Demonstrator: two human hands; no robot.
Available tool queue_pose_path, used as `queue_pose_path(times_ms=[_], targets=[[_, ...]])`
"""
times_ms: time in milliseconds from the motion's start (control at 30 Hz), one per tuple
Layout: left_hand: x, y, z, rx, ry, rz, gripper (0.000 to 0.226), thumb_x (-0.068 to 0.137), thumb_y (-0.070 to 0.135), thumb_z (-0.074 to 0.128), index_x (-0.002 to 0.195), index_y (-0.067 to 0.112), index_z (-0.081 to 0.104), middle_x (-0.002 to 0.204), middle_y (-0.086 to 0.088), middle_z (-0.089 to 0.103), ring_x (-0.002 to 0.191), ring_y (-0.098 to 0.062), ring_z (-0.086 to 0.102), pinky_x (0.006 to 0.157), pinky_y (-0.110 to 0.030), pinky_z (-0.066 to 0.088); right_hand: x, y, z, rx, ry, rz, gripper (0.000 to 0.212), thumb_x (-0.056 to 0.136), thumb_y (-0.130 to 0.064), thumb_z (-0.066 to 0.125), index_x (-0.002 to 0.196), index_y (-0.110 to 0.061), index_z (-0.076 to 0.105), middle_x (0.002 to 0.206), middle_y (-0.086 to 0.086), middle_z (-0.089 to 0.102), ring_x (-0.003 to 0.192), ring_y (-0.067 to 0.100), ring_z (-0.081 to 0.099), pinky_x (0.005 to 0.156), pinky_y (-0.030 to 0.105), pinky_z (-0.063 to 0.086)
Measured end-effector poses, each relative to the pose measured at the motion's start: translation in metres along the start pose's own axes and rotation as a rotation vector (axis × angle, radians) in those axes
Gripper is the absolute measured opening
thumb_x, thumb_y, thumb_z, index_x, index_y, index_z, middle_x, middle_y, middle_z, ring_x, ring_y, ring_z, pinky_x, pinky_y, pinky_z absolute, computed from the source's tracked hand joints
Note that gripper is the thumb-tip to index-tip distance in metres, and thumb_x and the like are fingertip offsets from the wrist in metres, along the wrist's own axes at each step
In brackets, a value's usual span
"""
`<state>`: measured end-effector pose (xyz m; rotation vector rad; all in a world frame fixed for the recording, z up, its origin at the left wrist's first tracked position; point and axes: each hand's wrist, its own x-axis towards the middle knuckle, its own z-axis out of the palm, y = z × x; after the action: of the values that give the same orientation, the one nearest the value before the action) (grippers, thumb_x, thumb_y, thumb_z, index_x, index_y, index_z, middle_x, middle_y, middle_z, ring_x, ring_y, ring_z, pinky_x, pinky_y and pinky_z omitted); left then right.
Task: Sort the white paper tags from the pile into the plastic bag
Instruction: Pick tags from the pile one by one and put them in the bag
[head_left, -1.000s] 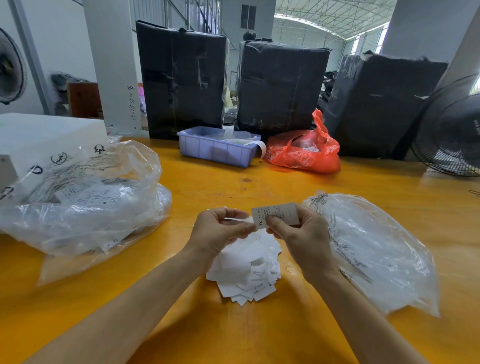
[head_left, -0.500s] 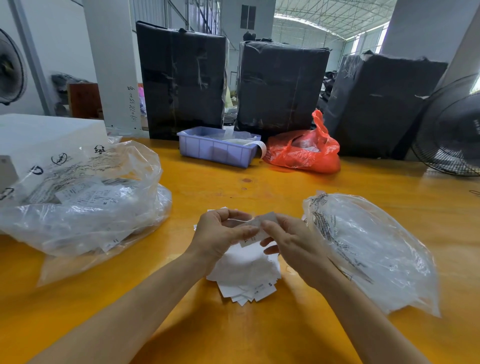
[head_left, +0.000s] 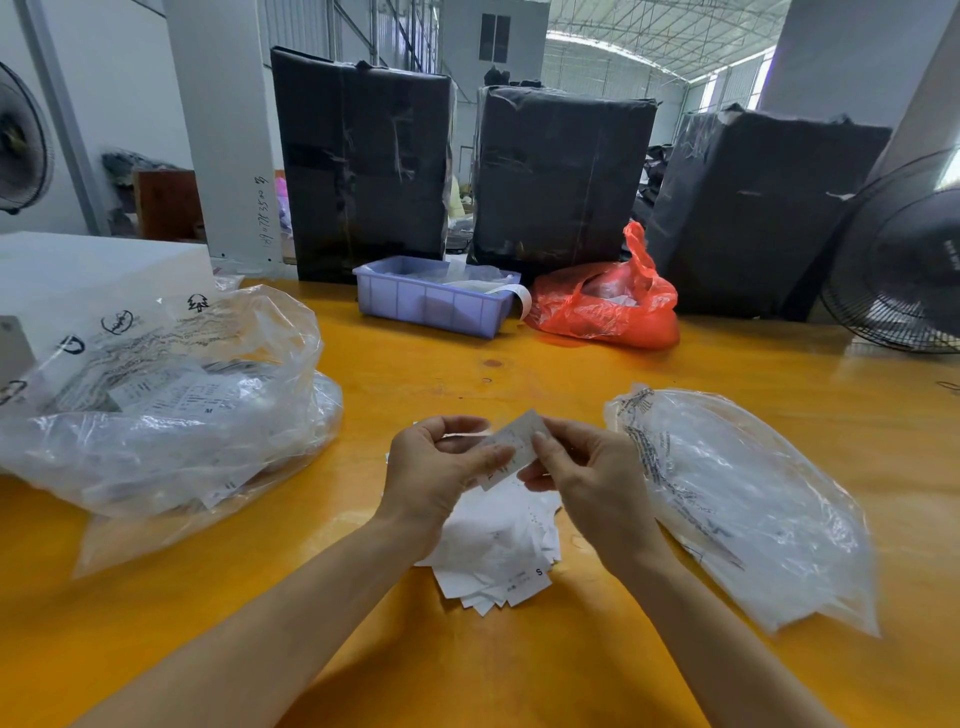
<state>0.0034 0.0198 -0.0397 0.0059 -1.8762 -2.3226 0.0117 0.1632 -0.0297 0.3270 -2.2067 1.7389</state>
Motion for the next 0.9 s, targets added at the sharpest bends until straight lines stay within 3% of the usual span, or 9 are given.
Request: queue_pose_path(times_ms=[133, 233, 367, 467, 633, 800, 900], targets=[[-0.001, -0.002, 0.000, 0.020, 0.049, 0.052, 0.031, 0.064, 0.005, 0.082, 0.087, 0.015, 0.064, 0.086, -0.003, 0.071, 0.078, -0.018, 0.069, 0.061, -0.023, 0.054, -0.001, -0.001, 0.004, -0.139, -0.204, -0.029, 0.024, 0.097, -0.014, 0.048, 0.108, -0.024, 0.067, 0.084, 0.000, 0.068, 0.068, 0.006, 0.064, 0.068, 0.032, 0.057], [-0.001, -0.003, 0.001, 0.010, 0.076, 0.067, 0.028, 0.066, 0.003, 0.082, 0.084, 0.014, 0.063, 0.090, -0.001, 0.067, 0.081, -0.016, 0.066, 0.061, -0.023, 0.053, -0.003, -0.002, 0.005, -0.229, -0.297, -0.106, 0.022, 0.094, -0.019, 0.056, 0.093, -0.040, 0.064, 0.096, 0.002, 0.064, 0.077, 0.011, 0.065, 0.074, 0.033, 0.056], [-0.001, 0.002, 0.002, -0.014, 0.020, 0.009, 0.031, 0.057, 0.022, 0.082, 0.079, 0.011, 0.065, 0.080, -0.003, 0.069, 0.073, -0.017, 0.066, 0.060, -0.025, 0.051, -0.002, -0.002, 0.000, -0.110, -0.165, -0.078, 0.017, 0.087, -0.011, 0.066, 0.101, -0.021, 0.071, 0.084, 0.005, 0.073, 0.072, 0.017, 0.070, 0.070, 0.033, 0.058], [-0.002, 0.006, 0.001, -0.021, -0.027, -0.031, 0.028, 0.060, 0.033, 0.076, 0.074, 0.012, 0.067, 0.067, 0.000, 0.069, 0.064, -0.011, 0.065, 0.057, -0.024, 0.052, 0.000, -0.002, -0.003, -0.026, -0.133, -0.006, 0.037, 0.086, -0.005, 0.065, 0.118, -0.023, 0.060, 0.083, 0.011, 0.072, 0.068, 0.016, 0.070, 0.069, 0.027, 0.059], [-0.001, 0.006, -0.004, -0.018, -0.044, -0.131, 0.011, 0.081, 0.021, 0.071, 0.080, 0.009, 0.068, 0.084, -0.010, 0.070, 0.072, -0.021, 0.068, 0.058, -0.026, 0.055, 0.002, -0.004, -0.007, -0.012, -0.129, 0.037, 0.026, 0.090, -0.008, 0.061, 0.115, -0.010, 0.066, 0.083, 0.008, 0.072, 0.062, 0.007, 0.063, 0.065, 0.022, 0.056], [-0.002, 0.008, -0.003, -0.056, -0.002, -0.123, 0.009, 0.074, 0.018, 0.075, 0.069, 0.012, 0.072, 0.076, -0.009, 0.071, 0.068, -0.019, 0.068, 0.054, -0.024, 0.055, -0.002, -0.006, -0.005, -0.057, -0.193, -0.019, 0.030, 0.084, -0.013, 0.069, 0.111, -0.027, 0.063, 0.073, -0.010, 0.069, 0.058, 0.001, 0.061, 0.059, 0.016, 0.053], [-0.001, 0.010, -0.004, -0.041, -0.045, -0.165, 0.013, 0.073, 0.020, 0.075, 0.077, 0.008, 0.072, 0.076, -0.009, 0.072, 0.066, -0.019, 0.068, 0.052, -0.024, 0.054, 0.002, -0.001, -0.006, 0.079, -0.140, 0.087, 0.023, 0.087, -0.006, 0.064, 0.108, -0.012, 0.069, 0.075, -0.002, 0.072, 0.062, 0.006, 0.063, 0.060, 0.018, 0.054]])
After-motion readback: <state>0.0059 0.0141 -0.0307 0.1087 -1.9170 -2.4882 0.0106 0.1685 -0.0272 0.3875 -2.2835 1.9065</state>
